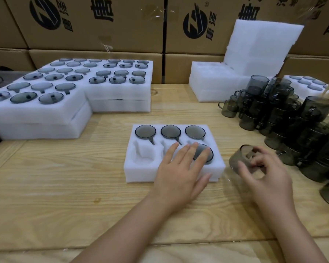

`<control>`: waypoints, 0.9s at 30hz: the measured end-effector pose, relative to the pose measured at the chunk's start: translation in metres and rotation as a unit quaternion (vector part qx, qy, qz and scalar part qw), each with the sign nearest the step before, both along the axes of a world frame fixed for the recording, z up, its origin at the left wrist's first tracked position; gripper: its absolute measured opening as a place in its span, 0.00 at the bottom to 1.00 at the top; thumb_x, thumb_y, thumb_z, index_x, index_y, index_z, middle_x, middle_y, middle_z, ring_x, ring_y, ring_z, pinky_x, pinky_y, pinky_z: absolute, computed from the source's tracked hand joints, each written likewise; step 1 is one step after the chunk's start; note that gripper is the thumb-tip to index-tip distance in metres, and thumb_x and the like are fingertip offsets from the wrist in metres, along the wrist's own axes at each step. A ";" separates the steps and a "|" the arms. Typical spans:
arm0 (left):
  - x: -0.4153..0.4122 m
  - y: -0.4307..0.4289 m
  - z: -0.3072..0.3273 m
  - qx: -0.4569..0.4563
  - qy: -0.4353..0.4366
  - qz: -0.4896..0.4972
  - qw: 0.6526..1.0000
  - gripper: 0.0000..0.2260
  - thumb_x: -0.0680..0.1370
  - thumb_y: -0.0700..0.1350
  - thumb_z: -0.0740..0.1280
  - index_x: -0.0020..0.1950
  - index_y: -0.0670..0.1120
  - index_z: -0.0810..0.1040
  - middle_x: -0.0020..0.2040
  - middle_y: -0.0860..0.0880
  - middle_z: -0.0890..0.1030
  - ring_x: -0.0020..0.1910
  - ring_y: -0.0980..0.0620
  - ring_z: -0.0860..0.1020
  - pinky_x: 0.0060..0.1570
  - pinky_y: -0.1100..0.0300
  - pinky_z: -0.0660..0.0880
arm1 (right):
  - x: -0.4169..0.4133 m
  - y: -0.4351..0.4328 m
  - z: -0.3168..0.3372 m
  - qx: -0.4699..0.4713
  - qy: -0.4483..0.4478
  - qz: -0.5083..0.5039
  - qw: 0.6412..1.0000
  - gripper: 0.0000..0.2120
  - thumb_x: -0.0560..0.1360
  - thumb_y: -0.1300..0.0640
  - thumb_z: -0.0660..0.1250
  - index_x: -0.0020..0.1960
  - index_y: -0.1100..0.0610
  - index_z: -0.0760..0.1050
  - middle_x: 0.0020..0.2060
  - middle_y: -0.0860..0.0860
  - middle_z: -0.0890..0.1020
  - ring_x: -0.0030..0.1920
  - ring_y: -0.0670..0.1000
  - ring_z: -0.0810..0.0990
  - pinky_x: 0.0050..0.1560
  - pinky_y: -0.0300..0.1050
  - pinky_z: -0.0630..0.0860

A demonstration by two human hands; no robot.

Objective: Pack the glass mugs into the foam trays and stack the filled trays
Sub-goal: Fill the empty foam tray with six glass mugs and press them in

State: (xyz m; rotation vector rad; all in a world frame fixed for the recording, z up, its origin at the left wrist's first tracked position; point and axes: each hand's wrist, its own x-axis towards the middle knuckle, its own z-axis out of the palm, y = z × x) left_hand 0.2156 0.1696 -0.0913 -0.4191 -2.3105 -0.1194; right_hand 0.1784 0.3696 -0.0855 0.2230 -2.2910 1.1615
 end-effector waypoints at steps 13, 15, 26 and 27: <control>0.003 -0.078 0.037 0.263 -0.068 -0.041 0.962 0.23 0.77 0.53 0.58 0.68 0.44 0.72 0.58 0.56 0.76 0.60 0.59 0.73 0.70 0.42 0.60 | -0.023 -0.108 0.058 0.007 -0.134 0.460 0.878 0.31 0.67 0.63 0.64 0.70 0.54 0.64 0.62 0.48 0.74 0.63 0.45 0.74 0.62 0.40 0.71; 0.001 -0.078 0.033 0.231 -0.091 -0.053 0.967 0.22 0.76 0.55 0.59 0.67 0.47 0.75 0.60 0.57 0.78 0.60 0.60 0.75 0.72 0.43 0.56 | -0.026 -0.108 0.051 0.032 -0.139 0.450 0.882 0.32 0.67 0.61 0.63 0.72 0.55 0.63 0.63 0.48 0.72 0.64 0.44 0.72 0.64 0.42 0.71; -0.005 -0.075 0.032 0.270 -0.102 -0.064 0.955 0.22 0.68 0.51 0.75 0.60 0.47 0.81 0.51 0.62 0.79 0.57 0.58 0.75 0.69 0.71 0.57 | -0.026 -0.101 0.046 0.098 -0.108 0.417 0.897 0.29 0.66 0.57 0.65 0.67 0.49 0.68 0.60 0.44 0.74 0.59 0.39 0.72 0.58 0.29 0.66; -0.005 -0.075 0.033 0.281 -0.115 -0.068 0.951 0.23 0.67 0.53 0.75 0.60 0.48 0.80 0.51 0.66 0.78 0.54 0.60 0.77 0.68 0.69 0.60 | -0.026 -0.100 0.047 0.111 -0.108 0.413 0.898 0.29 0.66 0.56 0.65 0.68 0.49 0.68 0.60 0.44 0.74 0.59 0.39 0.72 0.58 0.29 0.66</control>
